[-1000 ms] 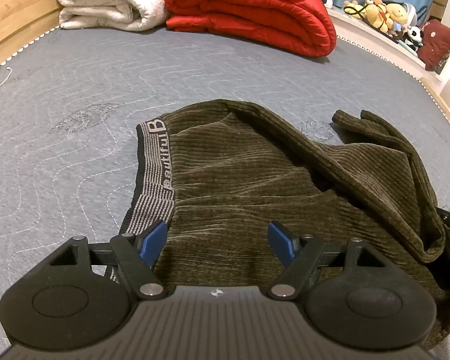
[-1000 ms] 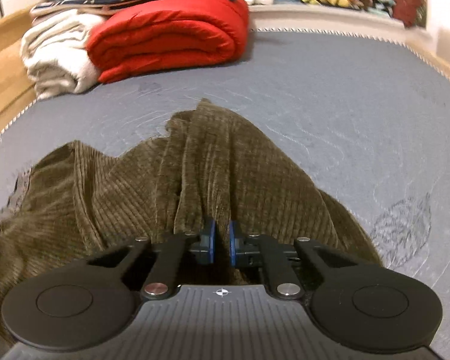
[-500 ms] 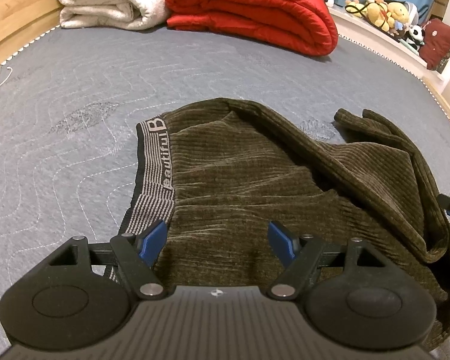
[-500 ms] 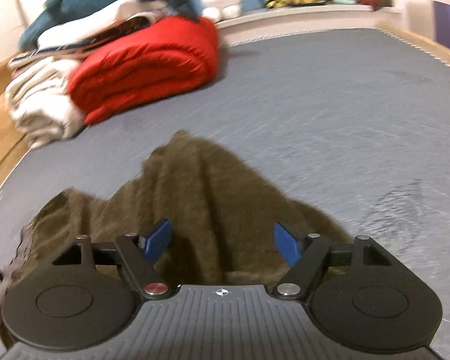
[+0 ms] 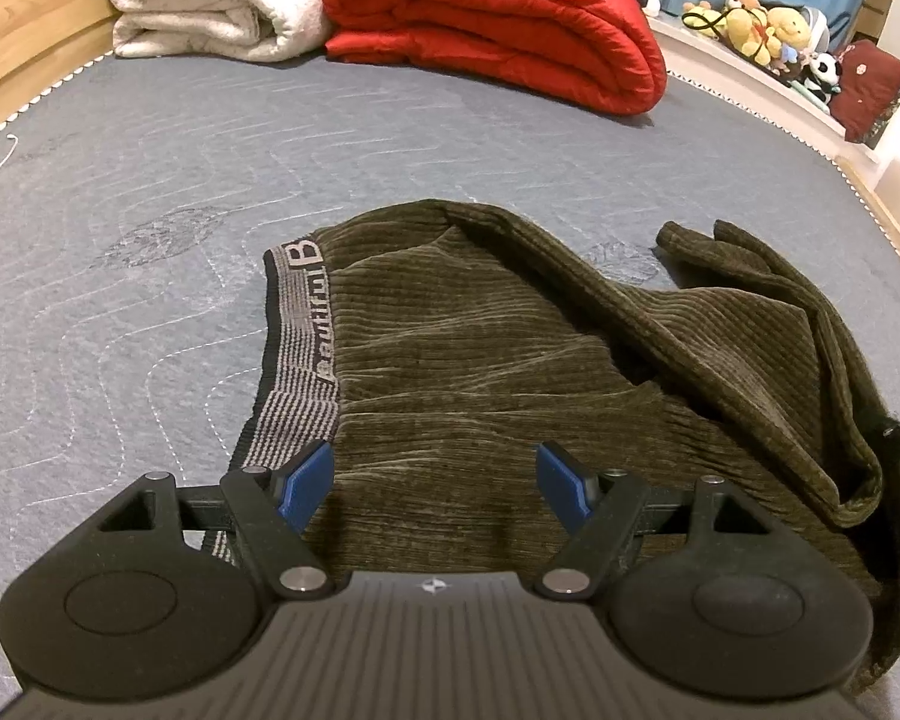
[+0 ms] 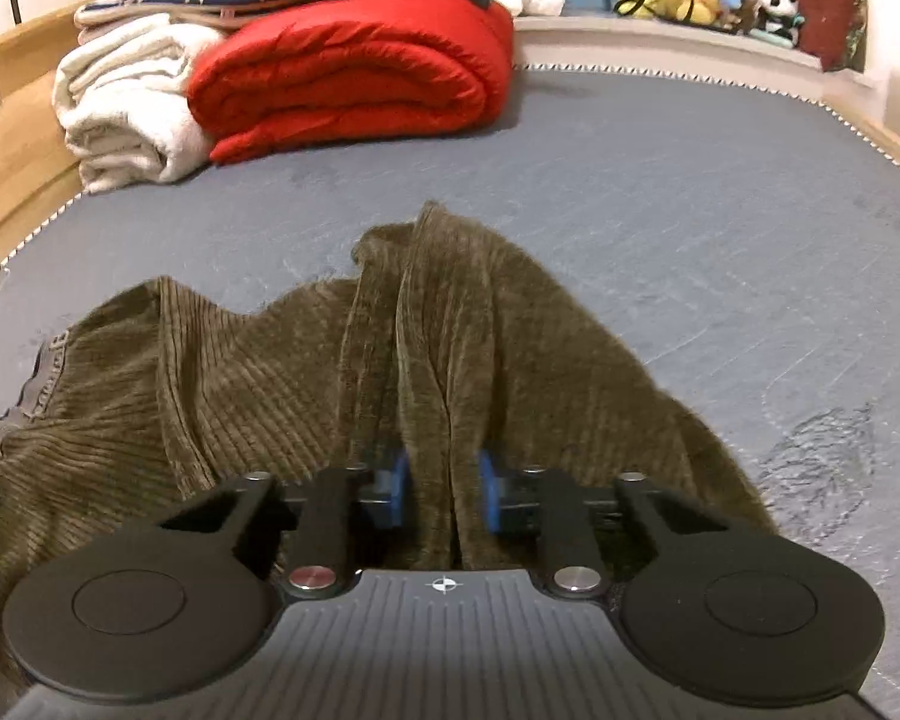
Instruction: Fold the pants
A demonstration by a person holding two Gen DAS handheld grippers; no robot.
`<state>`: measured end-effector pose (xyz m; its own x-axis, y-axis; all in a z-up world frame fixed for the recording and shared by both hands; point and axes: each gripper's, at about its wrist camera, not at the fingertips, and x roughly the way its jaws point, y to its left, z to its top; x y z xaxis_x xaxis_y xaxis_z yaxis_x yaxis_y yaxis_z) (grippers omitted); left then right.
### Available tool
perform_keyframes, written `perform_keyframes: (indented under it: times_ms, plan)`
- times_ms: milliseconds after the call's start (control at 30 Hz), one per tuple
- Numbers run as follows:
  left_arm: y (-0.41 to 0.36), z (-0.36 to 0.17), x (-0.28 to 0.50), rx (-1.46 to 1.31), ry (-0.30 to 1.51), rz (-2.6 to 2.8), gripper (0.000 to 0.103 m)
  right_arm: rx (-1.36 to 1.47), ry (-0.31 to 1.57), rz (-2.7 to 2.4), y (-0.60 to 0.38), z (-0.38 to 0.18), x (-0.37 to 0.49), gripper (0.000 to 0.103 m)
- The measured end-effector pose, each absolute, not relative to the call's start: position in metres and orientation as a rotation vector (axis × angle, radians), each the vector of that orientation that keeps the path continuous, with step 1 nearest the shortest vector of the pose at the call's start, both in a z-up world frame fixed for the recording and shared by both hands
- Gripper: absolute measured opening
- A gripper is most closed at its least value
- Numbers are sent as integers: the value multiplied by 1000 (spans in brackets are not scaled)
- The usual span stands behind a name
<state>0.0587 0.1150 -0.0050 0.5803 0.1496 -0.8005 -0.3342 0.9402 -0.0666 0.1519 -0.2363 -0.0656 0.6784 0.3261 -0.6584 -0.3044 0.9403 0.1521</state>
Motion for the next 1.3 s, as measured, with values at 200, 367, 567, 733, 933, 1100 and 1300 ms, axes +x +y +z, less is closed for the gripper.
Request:
perform_keyframes:
  times_ms: [200, 367, 567, 733, 933, 1100, 1300]
  plan:
    - [105, -1, 56, -216, 902, 254, 79, 117, 621, 216, -286, -25, 126, 17]
    - [103, 3, 51, -226, 895, 239, 79, 179, 600, 32, -342, -4, 91, 14]
    - [100, 10, 44, -245, 883, 219, 79, 248, 780, -256, -412, -18, 32, 6]
    - [91, 10, 40, -233, 884, 197, 79, 397, 915, -223, -445, -58, 13, 9]
    - [92, 3, 39, -225, 895, 209, 79, 415, 746, -229, -451, -37, 18, 59]
    - [102, -2, 41, -225, 902, 242, 79, 317, 665, -193, -446, -29, 39, 77]
    - [109, -8, 44, -211, 914, 255, 79, 318, 646, -184, -464, -31, 53, 83]
